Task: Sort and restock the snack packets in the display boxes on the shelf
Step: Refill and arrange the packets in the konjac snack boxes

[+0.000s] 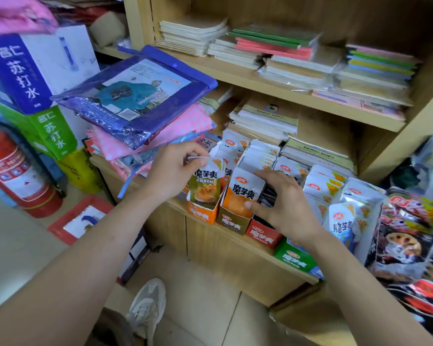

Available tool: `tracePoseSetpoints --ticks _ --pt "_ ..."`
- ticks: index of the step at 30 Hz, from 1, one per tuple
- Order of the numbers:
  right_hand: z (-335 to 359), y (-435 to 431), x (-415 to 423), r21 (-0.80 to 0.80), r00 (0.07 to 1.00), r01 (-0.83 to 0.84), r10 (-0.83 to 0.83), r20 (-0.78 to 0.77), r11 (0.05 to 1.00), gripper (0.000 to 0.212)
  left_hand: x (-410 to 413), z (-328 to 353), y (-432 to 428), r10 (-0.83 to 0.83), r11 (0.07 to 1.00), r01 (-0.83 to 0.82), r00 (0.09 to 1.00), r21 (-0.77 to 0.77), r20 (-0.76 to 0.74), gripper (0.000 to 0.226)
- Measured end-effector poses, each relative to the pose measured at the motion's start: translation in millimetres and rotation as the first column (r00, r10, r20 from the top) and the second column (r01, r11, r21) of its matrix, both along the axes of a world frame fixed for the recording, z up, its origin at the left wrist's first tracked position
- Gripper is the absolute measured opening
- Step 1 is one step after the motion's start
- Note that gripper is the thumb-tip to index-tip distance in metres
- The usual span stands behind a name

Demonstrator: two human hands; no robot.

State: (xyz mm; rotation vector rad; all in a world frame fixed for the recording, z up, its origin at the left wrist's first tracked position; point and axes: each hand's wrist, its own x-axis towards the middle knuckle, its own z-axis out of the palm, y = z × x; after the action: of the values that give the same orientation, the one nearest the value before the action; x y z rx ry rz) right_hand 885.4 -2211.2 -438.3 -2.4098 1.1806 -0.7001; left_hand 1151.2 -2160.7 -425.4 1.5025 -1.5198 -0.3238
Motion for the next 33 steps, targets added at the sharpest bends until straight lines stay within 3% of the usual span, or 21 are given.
tracePoseSetpoints --ticks 10,15,21,25,30,33 --pt "-4.3 -1.1 -2.2 0.025 1.000 -0.001 0.001 0.013 1.000 0.076 20.0 6.4 -2.0 -0.060 0.993 0.065 0.997 0.104 -0.046 0.024" --pt "1.5 -1.0 -2.7 0.113 0.999 -0.021 0.017 0.041 0.993 0.079 12.7 16.0 -0.8 0.058 0.993 -0.073 0.987 -0.098 -0.150 0.030" --pt "34.5 9.9 3.9 0.213 0.968 -0.062 0.007 0.250 0.975 0.075 -7.5 46.4 10.7 0.065 0.942 -0.190 0.913 -0.277 -0.403 0.029" --pt "49.7 17.0 7.8 0.262 0.917 -0.132 0.017 0.398 0.956 0.084 -34.2 52.5 12.4 -0.021 0.964 -0.117 0.861 -0.239 -0.508 0.025" --pt "52.6 13.4 0.9 0.178 0.919 -0.115 0.036 0.394 0.977 0.082 -66.2 57.7 9.1 -0.125 0.971 -0.025 0.797 -0.238 -0.591 0.020" --pt "56.9 10.8 -6.3 0.181 0.897 -0.167 0.074 0.435 0.969 0.082 -75.7 60.8 6.0 -0.251 0.961 0.093 0.680 -0.259 -0.689 0.014"
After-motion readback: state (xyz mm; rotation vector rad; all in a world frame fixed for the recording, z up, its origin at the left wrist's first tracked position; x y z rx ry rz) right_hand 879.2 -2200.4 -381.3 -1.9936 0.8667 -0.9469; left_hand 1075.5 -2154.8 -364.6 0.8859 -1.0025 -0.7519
